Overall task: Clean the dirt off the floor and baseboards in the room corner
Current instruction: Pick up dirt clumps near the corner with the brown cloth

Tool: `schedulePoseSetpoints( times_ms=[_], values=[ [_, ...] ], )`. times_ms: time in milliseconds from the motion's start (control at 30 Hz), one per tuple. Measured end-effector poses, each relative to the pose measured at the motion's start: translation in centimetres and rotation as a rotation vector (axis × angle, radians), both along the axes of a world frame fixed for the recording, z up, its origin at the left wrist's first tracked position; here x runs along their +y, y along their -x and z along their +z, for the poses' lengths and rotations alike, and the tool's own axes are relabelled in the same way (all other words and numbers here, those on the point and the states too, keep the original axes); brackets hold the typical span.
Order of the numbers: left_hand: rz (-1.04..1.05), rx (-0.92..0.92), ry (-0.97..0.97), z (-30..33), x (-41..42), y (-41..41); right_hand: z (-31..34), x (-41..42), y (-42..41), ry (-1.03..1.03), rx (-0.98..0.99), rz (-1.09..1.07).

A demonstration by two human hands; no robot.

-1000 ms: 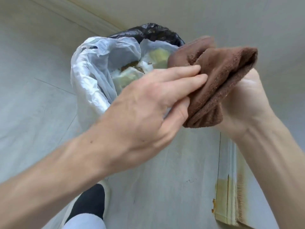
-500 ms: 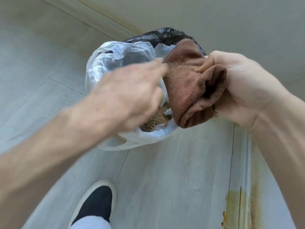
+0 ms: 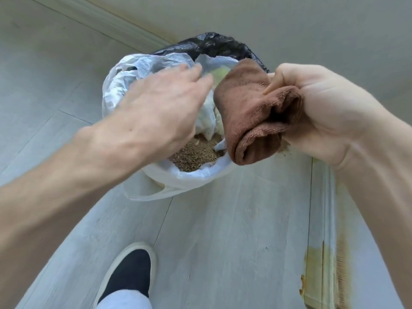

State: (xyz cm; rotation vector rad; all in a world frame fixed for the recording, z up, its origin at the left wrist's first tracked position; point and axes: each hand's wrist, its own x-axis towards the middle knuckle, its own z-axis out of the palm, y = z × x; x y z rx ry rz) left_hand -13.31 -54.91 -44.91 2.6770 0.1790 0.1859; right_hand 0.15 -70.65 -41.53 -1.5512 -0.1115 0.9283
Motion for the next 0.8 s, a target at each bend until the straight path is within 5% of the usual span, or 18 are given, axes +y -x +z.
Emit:
schedulePoseSetpoints(
  times_ms=[67,167,433,567,800],
  values=[
    [-0.021,-0.108,0.066,0.4,-0.3,-0.2,0.2,-0.3,-0.1,0.0,-0.003,-0.005],
    [-0.066,-0.012,-0.087,-0.4,-0.8,-0.2,0.7,-0.5,0.1,-0.024,0.022,0.021],
    [-0.042,-0.076,0.006,0.0,-2.1,-0.9,1.2,-3.1,0.6,-0.037,-0.058,-0.092],
    [-0.307,-0.211,-0.004,0.3,-6.2,-0.4,0.3,-8.8,2.8,-0.226,0.01,-0.096],
    [-0.471,-0.191,0.241,-3.3,-11.9,1.9,-9.8,-23.0,11.5,0.172,0.025,-0.6]
  ],
)
